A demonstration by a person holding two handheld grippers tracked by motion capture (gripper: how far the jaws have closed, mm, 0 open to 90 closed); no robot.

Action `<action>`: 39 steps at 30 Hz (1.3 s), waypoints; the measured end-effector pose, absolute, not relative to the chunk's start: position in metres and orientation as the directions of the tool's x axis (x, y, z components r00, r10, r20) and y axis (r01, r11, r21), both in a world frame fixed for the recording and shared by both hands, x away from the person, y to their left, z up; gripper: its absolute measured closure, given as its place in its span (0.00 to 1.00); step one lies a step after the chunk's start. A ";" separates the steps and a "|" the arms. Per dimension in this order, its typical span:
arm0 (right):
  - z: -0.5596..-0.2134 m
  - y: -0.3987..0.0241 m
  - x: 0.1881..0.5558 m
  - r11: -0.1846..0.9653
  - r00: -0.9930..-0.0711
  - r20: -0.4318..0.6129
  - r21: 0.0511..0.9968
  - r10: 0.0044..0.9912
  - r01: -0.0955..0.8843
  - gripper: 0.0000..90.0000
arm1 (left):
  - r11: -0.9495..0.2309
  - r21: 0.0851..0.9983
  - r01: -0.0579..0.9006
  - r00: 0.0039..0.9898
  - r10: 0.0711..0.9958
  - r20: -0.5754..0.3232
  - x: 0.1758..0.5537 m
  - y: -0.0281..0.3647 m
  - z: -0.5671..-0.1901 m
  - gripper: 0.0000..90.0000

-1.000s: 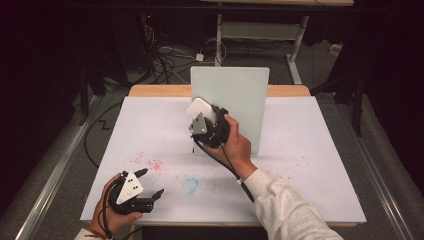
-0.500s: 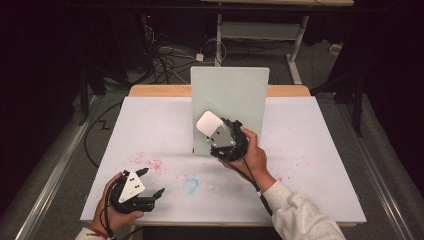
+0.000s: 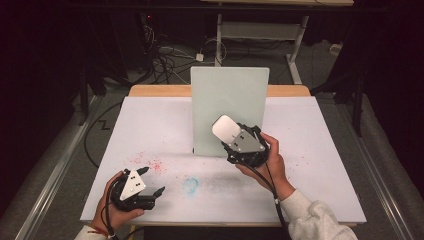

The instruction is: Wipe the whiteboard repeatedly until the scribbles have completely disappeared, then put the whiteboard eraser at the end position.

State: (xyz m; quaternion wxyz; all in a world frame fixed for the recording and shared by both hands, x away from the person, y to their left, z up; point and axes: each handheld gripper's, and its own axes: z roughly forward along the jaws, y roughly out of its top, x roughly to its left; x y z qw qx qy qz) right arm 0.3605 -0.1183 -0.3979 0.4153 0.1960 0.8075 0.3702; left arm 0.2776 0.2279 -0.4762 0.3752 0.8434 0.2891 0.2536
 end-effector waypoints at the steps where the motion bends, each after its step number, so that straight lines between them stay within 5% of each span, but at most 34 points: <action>1: -0.398 -0.120 0.359 0.647 -0.580 -0.522 0.763 0.626 0.012 0.34 | -0.552 0.779 0.297 0.704 0.677 0.212 0.277 0.228 -0.476 0.21; 28: -0.401 -0.169 0.338 0.622 -0.622 -0.449 0.779 0.641 0.078 0.34 | -0.569 0.774 0.277 0.713 0.662 0.231 0.281 0.222 -0.474 0.21; 39: -0.407 -0.174 0.331 0.688 -0.740 -0.421 0.722 0.525 0.078 0.34 | -0.575 0.771 0.272 0.716 0.656 0.237 0.281 0.220 -0.474 0.21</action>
